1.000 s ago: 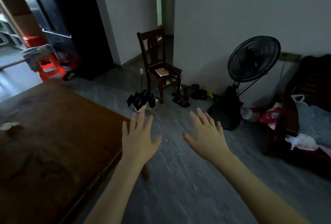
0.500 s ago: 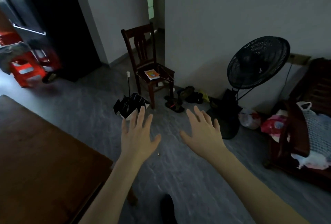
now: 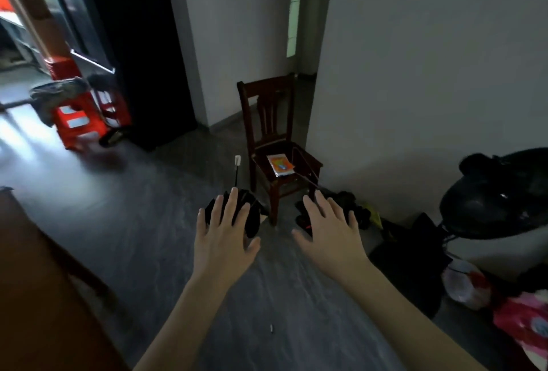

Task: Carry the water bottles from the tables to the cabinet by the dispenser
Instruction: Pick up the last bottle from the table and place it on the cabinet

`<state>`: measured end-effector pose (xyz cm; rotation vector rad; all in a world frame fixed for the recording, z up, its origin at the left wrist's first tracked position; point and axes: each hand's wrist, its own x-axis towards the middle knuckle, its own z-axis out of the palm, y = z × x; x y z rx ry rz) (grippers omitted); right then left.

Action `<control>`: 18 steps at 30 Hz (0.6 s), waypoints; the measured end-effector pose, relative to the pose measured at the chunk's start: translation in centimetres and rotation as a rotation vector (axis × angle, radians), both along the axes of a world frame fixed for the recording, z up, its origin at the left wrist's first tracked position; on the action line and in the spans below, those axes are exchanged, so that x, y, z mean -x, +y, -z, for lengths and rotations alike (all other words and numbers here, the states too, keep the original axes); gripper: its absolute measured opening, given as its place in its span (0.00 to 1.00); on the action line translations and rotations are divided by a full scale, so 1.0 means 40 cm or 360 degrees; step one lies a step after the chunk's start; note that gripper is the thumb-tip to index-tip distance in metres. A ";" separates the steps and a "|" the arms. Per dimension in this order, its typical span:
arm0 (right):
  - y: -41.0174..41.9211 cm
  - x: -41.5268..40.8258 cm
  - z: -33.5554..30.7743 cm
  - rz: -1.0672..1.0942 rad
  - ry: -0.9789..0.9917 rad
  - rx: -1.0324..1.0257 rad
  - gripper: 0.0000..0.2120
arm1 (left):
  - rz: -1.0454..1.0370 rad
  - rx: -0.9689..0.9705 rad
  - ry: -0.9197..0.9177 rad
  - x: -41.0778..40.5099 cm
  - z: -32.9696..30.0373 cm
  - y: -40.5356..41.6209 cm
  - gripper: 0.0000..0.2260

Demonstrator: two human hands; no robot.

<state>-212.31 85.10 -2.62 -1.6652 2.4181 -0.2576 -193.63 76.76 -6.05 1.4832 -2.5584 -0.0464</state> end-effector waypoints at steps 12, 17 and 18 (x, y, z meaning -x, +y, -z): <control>-0.654 -0.089 0.056 -0.0729 -0.0076 -0.0028 0.35 | -0.0796 -0.0186 -0.0016 -0.107 0.039 -0.424 0.34; -0.914 -0.135 0.045 -0.1113 -0.0066 -0.0004 0.35 | -0.1167 -0.0187 -0.0087 -0.145 0.002 -0.584 0.34; -0.964 -0.150 0.042 -0.1181 -0.0053 -0.0002 0.35 | -0.1239 -0.0188 -0.0098 -0.157 -0.008 -0.608 0.34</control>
